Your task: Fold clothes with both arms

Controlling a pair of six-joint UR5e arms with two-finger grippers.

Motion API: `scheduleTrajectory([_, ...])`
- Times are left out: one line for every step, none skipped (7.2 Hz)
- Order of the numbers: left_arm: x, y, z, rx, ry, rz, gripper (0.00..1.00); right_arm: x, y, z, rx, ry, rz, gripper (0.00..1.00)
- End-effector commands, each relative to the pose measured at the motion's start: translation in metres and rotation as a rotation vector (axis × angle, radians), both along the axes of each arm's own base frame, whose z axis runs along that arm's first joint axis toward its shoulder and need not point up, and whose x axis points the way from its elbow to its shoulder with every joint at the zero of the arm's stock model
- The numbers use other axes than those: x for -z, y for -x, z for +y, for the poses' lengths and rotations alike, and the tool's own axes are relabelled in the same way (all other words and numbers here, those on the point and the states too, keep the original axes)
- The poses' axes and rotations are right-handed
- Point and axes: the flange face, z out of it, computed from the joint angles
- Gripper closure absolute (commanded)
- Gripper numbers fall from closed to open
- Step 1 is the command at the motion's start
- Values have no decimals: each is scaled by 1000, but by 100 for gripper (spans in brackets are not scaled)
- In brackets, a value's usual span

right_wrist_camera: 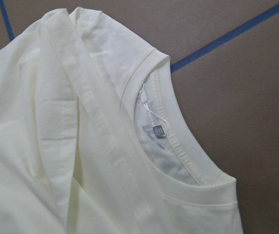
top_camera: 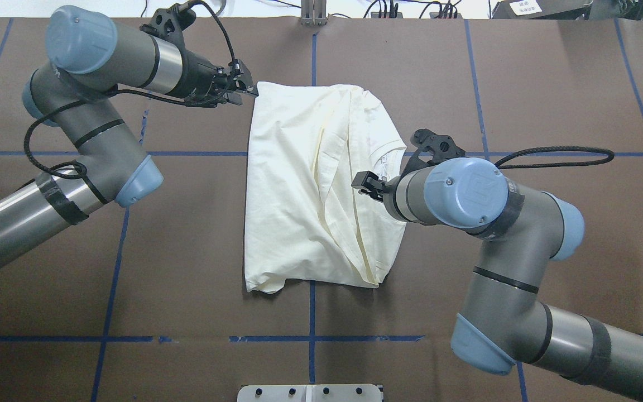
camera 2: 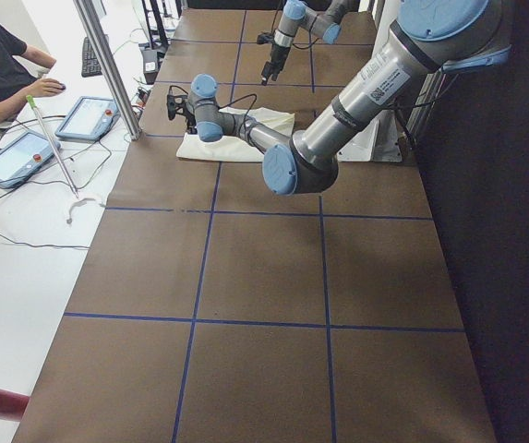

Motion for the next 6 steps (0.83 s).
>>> scheduleTrajectory([-2, 12, 10, 0, -7, 9, 53, 4, 24, 14, 120, -108, 49, 20])
scheduleTrajectory([-2, 12, 10, 0, -7, 9, 53, -3, 33, 27, 178, -150, 81, 35])
scheduleTrajectory([-4, 12, 10, 0, -5, 7, 53, -6, 47, 45, 231, -212, 146, 46])
scheduleTrajectory([-4, 12, 10, 0, -5, 7, 53, -8, 50, 50, 281, -261, 198, 51])
scheduleTrajectory([-7, 13, 11, 0, -3, 5, 53, -14, 58, 61, 312, -280, 227, 53])
scheduleTrajectory([-7, 13, 11, 0, -3, 5, 53, -17, 66, 74, 321, -292, 241, 57])
